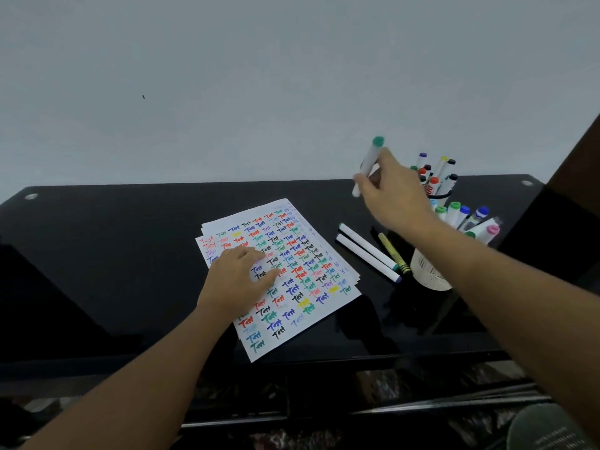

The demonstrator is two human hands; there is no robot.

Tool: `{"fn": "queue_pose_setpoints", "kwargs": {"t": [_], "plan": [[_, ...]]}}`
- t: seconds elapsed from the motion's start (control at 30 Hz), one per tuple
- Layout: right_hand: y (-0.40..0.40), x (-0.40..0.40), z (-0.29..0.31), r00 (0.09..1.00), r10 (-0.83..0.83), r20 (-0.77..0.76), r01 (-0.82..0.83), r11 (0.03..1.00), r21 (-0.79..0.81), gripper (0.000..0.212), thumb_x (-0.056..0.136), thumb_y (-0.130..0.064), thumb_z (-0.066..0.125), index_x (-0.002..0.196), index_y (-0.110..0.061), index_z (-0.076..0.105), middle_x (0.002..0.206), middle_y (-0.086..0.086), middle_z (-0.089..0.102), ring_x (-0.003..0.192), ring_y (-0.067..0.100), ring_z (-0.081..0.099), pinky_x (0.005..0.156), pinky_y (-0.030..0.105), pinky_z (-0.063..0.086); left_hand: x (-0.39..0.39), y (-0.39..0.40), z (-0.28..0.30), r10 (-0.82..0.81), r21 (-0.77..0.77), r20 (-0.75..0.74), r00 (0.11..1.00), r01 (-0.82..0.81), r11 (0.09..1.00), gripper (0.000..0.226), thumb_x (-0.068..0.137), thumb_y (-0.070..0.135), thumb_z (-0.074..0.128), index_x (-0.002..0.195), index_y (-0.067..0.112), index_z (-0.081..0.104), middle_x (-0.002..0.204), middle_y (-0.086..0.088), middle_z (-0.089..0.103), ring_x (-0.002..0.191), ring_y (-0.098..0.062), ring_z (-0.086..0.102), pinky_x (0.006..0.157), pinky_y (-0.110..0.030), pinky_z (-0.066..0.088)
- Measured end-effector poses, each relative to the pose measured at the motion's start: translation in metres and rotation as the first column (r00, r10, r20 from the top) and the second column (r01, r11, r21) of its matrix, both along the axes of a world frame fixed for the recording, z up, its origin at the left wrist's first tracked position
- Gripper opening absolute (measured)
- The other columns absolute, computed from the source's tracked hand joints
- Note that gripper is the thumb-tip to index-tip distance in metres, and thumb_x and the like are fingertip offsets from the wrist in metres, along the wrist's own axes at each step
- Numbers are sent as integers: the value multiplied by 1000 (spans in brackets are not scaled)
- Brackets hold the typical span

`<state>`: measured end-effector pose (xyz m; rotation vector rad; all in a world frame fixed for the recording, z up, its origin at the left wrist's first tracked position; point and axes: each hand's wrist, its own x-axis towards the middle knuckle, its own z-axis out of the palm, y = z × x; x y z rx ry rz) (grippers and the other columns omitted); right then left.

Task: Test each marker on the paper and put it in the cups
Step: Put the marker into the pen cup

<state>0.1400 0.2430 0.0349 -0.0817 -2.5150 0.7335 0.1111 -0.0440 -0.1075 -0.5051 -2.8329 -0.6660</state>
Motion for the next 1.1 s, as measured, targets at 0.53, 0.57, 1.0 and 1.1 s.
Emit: {"fn": "queue_pose_setpoints", "kwargs": {"t": [0.53, 0.57, 1.0, 1.1], "plan": [[107, 7, 36, 951, -302, -62, 294, 949, -113, 29, 108, -35, 51, 119, -10, 42, 84, 7, 61, 66, 18, 59, 54, 32, 41, 0, 0, 0, 7, 11, 23, 1000, -7, 1000, 63, 89, 68, 57, 137, 28, 61, 143, 9, 54, 134, -14, 44, 114, -42, 37], [108, 7, 36, 950, -304, -65, 296, 949, -112, 29, 108, -35, 51, 119, -10, 43, 85, 8, 61, 66, 19, 60, 55, 33, 41, 0, 0, 0, 6, 6, 22, 1000, -6, 1000, 64, 88, 69, 57, 137, 28, 61, 143, 9, 54, 134, -14, 44, 114, -42, 37], [128, 3, 16, 918, -371, 137, 377, 926, -13, 31, 106, -42, 56, 116, -13, 59, 98, 6, 66, 76, 22, 62, 64, 32, 44, -1, 1, 4, -9, -151, 150, 989, 32, 988, 89, 81, 90, 35, 155, 40, 36, 167, 4, 25, 155, -16, 16, 125, -46, 9], [130, 3, 13, 917, -371, 146, 379, 925, -32, 34, 107, -45, 51, 104, -12, 63, 83, 4, 65, 67, 16, 58, 55, 27, 39, -2, 0, 3, -4, -158, 151, 988, 29, 987, 90, 80, 92, 34, 154, 41, 36, 166, 5, 25, 155, -16, 16, 125, -47, 10]]}}
